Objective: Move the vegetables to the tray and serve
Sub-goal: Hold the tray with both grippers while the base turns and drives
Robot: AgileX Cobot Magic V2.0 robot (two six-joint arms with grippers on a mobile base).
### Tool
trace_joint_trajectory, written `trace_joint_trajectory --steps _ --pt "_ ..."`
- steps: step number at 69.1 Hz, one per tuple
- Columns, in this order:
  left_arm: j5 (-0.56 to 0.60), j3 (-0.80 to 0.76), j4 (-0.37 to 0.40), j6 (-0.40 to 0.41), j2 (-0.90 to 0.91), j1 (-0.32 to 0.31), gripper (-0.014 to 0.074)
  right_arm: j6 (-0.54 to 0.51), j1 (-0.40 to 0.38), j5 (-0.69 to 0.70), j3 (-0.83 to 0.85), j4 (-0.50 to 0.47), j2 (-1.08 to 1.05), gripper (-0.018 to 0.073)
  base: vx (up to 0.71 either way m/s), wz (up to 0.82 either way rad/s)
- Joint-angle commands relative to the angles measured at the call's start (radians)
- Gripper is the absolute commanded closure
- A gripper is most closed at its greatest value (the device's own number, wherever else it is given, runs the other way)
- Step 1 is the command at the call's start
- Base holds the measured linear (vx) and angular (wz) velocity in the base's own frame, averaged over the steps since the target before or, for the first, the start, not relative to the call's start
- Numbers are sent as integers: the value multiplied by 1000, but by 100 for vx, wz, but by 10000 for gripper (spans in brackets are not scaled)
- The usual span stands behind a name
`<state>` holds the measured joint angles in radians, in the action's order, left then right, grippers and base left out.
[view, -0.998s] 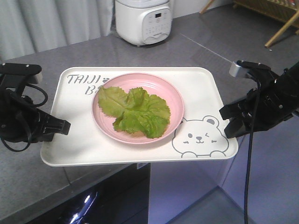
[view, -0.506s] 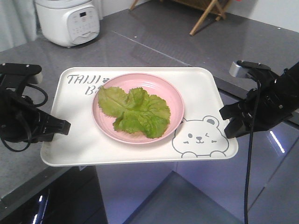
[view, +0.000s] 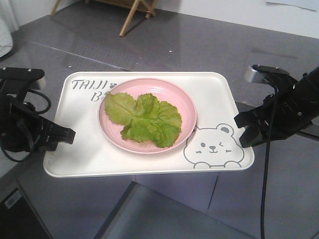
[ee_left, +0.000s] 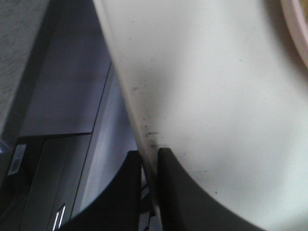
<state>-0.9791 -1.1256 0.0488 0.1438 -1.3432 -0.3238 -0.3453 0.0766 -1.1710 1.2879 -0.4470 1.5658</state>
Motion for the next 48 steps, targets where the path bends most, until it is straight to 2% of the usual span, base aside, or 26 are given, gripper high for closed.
trace_joint_trajectory --steps 1,22,48 --pt "101 -42 105 -22 35 -20 602 -51 25 -19 28 -169 -45 562 3 -54" --pt "101 -42 105 -22 35 -20 602 -50 25 -28 28 -170 -45 562 4 -44" --pt "101 -42 105 -22 35 -20 602 -50 25 -30 28 -170 -45 562 6 -25"
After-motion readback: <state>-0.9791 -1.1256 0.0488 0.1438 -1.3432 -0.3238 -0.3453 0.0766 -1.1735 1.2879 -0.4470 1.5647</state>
